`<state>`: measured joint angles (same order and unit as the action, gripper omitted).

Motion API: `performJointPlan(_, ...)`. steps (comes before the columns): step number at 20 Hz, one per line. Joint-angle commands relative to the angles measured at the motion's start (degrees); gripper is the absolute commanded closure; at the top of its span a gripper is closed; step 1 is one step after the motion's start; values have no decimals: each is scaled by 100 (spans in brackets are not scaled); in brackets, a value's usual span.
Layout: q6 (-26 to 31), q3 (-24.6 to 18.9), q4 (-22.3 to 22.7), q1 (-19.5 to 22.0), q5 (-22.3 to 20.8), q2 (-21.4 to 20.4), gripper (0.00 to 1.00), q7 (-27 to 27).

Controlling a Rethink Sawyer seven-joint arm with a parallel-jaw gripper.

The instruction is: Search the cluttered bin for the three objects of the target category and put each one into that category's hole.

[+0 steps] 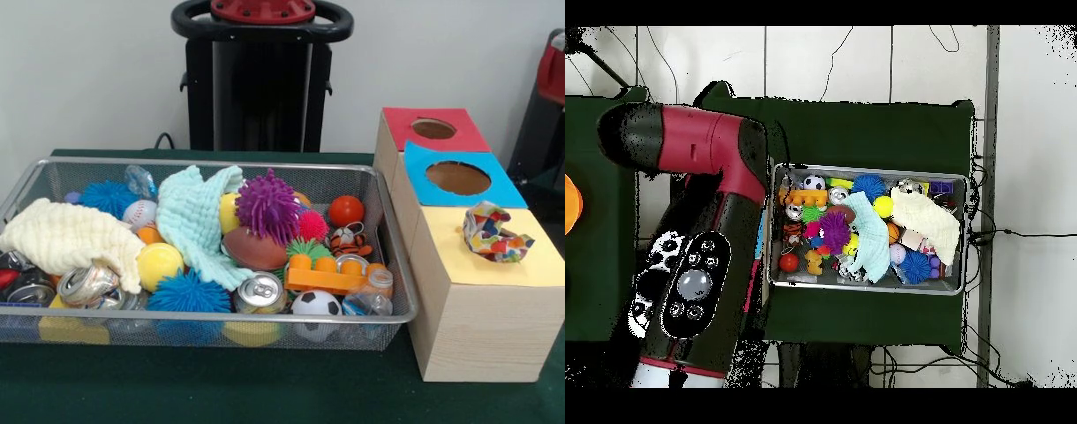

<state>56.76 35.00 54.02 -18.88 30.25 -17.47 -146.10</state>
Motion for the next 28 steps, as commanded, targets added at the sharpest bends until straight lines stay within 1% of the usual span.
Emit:
performJointPlan(1, 490, -256, -158, 331, 23, -41, 100, -1217)
performJointPlan(11, -96, -481, -90, 618, -80, 78, 100, -808)
performJointPlan(16, -116, -483, -47, 700, -186, 103, 100, -639)
performJointPlan(21, -141, -498, 41, 692, -208, 76, 100, -652)
performJointPlan(28, -474, -575, 112, 687, -202, 205, 100, -721)
